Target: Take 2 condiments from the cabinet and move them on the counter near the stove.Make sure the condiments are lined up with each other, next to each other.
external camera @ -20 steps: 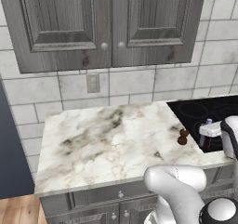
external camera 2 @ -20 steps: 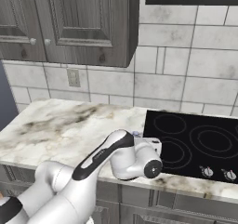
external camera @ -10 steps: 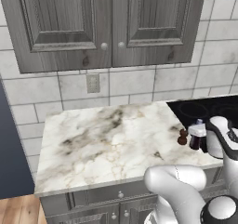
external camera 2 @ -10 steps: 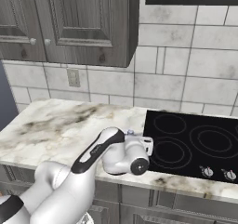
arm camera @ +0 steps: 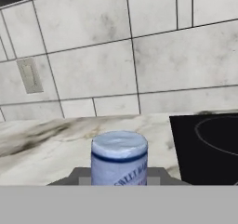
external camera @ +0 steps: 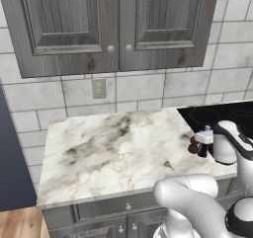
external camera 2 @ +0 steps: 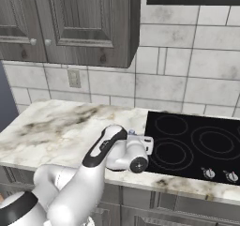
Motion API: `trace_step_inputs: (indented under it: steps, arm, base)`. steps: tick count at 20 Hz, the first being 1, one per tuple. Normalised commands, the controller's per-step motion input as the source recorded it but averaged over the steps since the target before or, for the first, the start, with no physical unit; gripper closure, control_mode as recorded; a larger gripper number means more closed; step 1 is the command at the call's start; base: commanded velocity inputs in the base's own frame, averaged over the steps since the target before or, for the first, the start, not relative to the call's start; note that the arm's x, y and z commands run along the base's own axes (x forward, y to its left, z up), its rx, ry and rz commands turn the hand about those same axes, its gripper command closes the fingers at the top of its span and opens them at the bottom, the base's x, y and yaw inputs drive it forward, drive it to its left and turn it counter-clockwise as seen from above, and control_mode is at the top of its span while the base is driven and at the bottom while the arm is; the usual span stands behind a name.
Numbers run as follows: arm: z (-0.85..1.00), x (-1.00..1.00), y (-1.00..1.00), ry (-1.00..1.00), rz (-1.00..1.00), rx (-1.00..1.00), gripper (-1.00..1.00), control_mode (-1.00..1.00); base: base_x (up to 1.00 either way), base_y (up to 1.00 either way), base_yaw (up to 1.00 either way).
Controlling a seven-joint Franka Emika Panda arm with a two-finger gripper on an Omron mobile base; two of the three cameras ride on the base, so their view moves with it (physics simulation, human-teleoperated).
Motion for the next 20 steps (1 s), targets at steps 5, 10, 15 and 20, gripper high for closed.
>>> trace_step_inputs:
  steps: [5,10,15,20]
  arm:
    - [-0.19,0.00,-0.03,-0.11,0.00,0.00,1.00,-1.00]
    - [-0.09,0.02,0.00,-0.16,0.00,0.00,1.00,-1.00]
    - [-0.06,0.12,0.00,-0.13,0.00,0.00,1.00,-1.00]
    - [-0.05,0.04,0.00,0.00,0.00,0.00,1.00,-1.00]
  base:
    - [0.00,0.00,0.00]
    - [0.00,0.00,0.00]
    - [0.00,0.00,0.00]
    - [0.00,0.00,0.00]
